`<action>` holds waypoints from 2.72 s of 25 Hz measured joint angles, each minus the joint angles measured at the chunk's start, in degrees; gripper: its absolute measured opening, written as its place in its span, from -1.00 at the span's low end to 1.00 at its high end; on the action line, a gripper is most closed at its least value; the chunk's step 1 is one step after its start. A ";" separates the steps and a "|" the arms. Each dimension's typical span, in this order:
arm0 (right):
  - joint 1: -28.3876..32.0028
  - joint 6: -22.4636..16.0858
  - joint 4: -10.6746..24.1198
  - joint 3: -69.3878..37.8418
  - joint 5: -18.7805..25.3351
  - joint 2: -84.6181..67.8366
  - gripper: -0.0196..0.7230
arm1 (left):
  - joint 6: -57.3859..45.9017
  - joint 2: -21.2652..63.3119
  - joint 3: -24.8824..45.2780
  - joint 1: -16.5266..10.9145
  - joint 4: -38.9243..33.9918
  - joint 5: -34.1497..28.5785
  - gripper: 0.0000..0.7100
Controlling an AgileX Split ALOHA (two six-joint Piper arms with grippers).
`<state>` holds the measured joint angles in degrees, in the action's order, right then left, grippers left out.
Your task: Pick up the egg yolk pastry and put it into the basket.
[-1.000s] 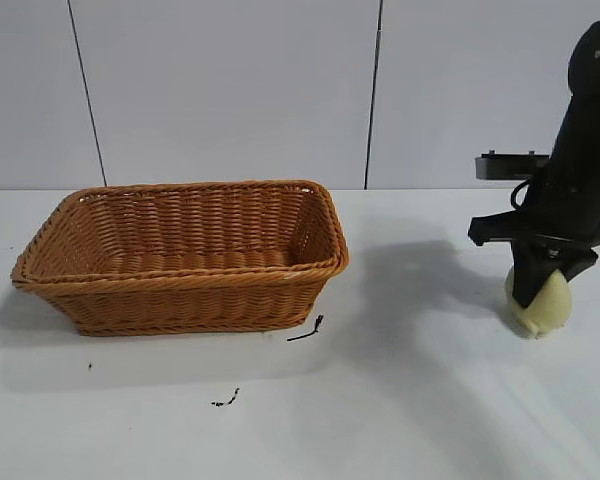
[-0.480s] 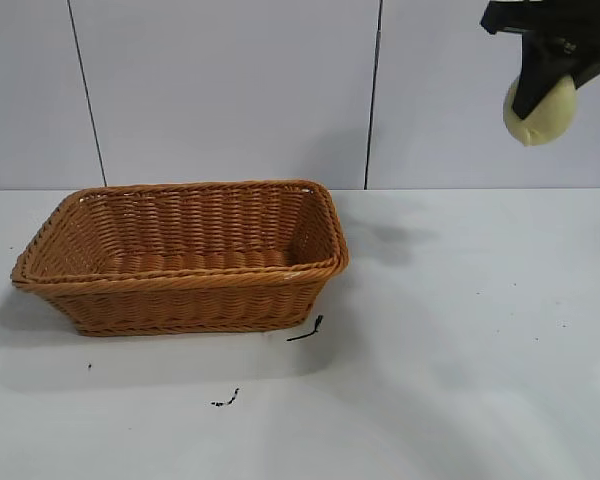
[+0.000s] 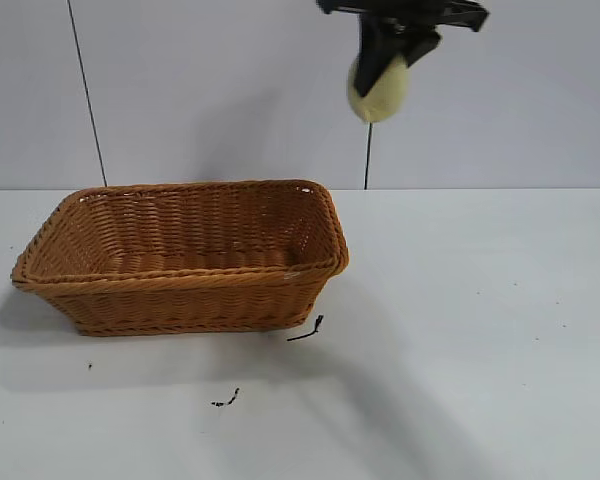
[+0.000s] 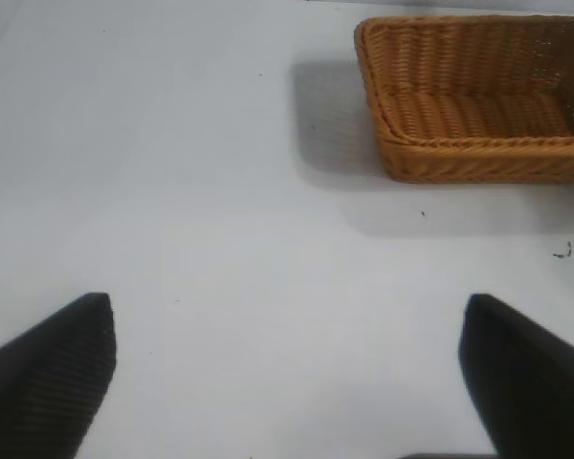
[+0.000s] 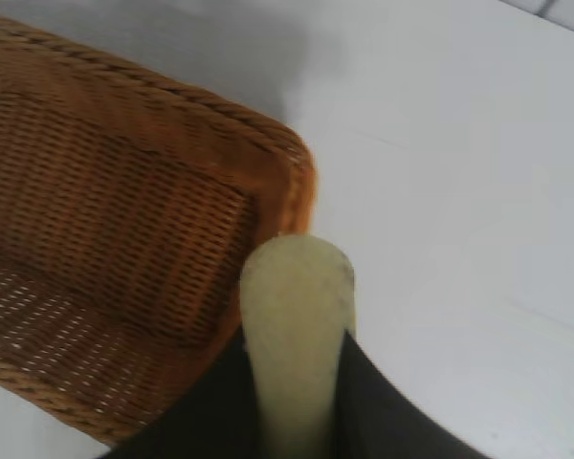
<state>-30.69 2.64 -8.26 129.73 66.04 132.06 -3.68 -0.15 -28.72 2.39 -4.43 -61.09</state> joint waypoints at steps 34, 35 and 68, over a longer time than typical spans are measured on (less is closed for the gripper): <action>-2.19 0.45 3.65 0.07 -4.24 -0.39 0.92 | 0.00 0.00 0.00 0.00 0.00 0.00 0.96; -1.13 0.47 3.80 0.12 -4.17 -0.84 0.92 | 0.00 0.00 0.00 0.00 0.00 0.00 0.96; 31.49 2.37 1.79 -13.19 3.32 -16.71 0.92 | 0.00 0.00 0.00 0.00 0.00 0.00 0.96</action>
<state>0.80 5.01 -6.47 116.54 69.35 115.35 -3.68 -0.15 -28.72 2.39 -4.43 -61.09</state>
